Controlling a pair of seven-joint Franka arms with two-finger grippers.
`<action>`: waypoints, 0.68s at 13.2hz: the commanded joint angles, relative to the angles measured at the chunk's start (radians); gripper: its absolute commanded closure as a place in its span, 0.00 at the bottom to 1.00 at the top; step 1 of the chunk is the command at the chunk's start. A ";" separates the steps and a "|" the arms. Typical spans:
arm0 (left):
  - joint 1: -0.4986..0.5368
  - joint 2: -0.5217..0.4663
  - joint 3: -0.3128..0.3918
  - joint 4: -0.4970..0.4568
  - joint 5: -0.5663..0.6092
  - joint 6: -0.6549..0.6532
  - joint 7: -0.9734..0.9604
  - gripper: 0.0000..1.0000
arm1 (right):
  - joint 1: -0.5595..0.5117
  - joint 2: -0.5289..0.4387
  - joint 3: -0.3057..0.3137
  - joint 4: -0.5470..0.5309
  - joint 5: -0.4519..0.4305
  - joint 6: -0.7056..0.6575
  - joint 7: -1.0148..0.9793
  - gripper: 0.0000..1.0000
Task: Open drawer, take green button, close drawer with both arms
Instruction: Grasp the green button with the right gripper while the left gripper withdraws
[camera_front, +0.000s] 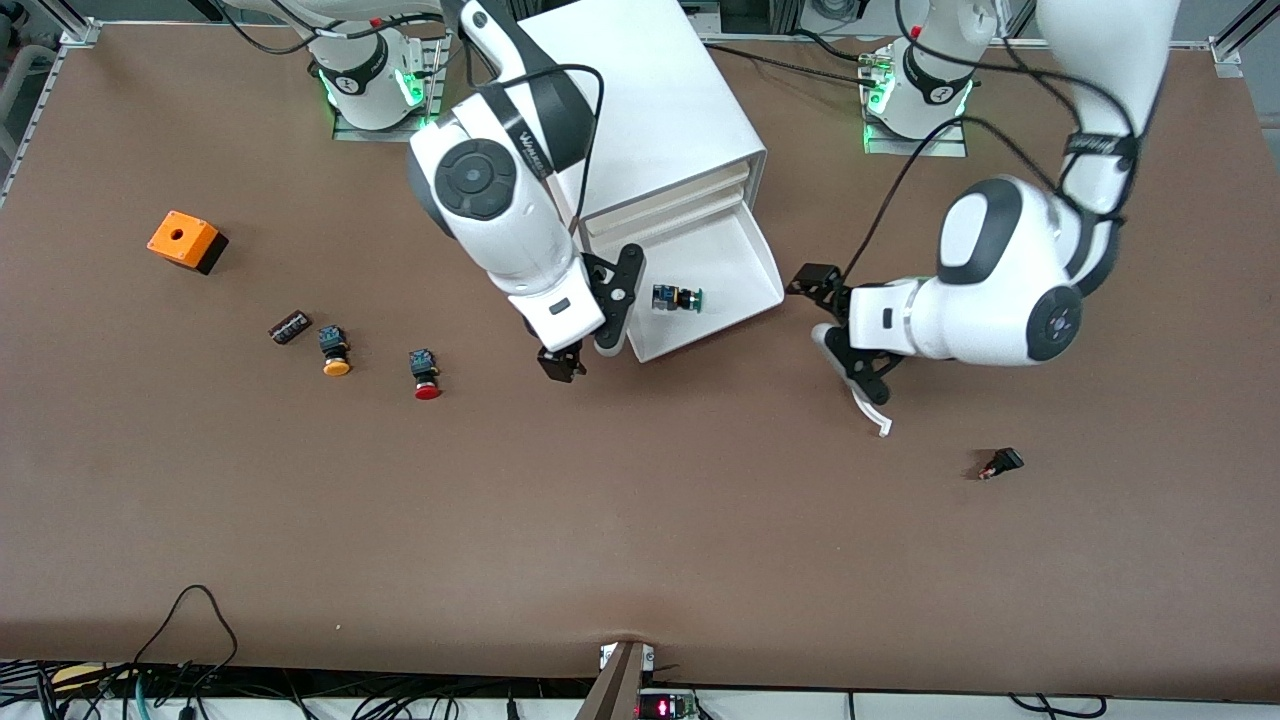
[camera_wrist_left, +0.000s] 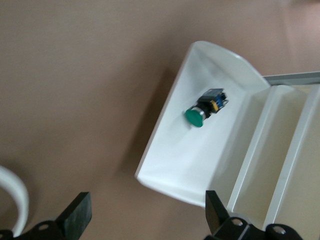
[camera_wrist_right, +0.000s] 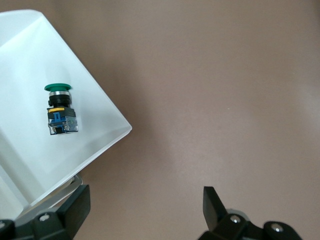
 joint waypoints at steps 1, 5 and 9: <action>0.023 -0.076 0.008 -0.001 0.191 -0.073 -0.082 0.00 | 0.052 0.021 -0.009 0.037 -0.020 -0.013 0.000 0.00; 0.092 -0.109 0.012 0.103 0.418 -0.182 -0.128 0.00 | 0.098 0.081 -0.014 0.068 -0.020 -0.005 0.009 0.00; 0.097 -0.127 -0.003 0.220 0.507 -0.262 -0.310 0.00 | 0.113 0.142 -0.014 0.080 -0.020 0.002 0.044 0.00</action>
